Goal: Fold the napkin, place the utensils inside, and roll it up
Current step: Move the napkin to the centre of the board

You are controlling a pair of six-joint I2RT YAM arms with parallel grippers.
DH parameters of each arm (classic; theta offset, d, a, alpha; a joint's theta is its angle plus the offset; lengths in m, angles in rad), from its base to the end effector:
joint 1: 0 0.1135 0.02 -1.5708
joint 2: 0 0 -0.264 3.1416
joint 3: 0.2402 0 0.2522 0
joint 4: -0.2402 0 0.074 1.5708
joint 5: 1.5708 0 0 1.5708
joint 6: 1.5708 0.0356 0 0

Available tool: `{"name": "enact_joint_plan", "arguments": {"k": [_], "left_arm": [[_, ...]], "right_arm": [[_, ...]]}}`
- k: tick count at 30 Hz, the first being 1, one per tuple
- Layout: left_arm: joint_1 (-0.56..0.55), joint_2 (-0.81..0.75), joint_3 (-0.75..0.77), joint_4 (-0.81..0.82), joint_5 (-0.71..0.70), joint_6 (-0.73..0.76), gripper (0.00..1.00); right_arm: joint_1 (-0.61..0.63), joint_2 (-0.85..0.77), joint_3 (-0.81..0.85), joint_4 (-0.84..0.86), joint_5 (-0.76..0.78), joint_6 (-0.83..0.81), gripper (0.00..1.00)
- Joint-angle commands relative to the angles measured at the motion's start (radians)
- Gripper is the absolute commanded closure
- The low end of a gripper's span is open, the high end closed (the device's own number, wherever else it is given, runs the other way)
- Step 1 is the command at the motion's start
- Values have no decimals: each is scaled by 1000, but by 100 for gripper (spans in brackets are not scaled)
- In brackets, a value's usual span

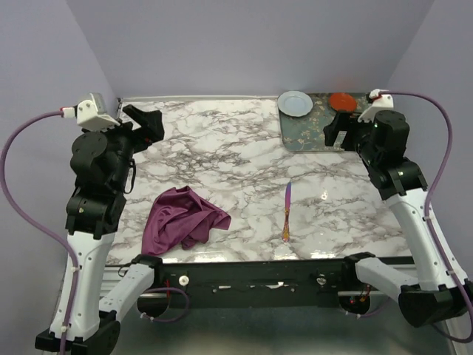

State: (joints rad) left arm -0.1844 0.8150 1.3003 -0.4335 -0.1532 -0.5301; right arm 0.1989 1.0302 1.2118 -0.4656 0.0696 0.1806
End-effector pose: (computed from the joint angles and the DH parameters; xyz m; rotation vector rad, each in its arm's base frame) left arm 0.1353 -0.0197 0.4786 -0.3854 1.4877 -0.4540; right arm 0.2155 0.0409 0.4124 0.0315 1.8585 0.1993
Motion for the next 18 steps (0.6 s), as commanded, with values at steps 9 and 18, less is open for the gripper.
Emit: {"name": "enact_joint_plan", "arguments": {"k": [9, 18], "left_arm": [[5, -2, -126, -209, -69, -91, 1], [37, 18, -493, -212, 104, -281, 1]], "right_arm": [[591, 351, -83, 143, -157, -215, 1], [694, 574, -94, 252, -471, -260, 11]]}}
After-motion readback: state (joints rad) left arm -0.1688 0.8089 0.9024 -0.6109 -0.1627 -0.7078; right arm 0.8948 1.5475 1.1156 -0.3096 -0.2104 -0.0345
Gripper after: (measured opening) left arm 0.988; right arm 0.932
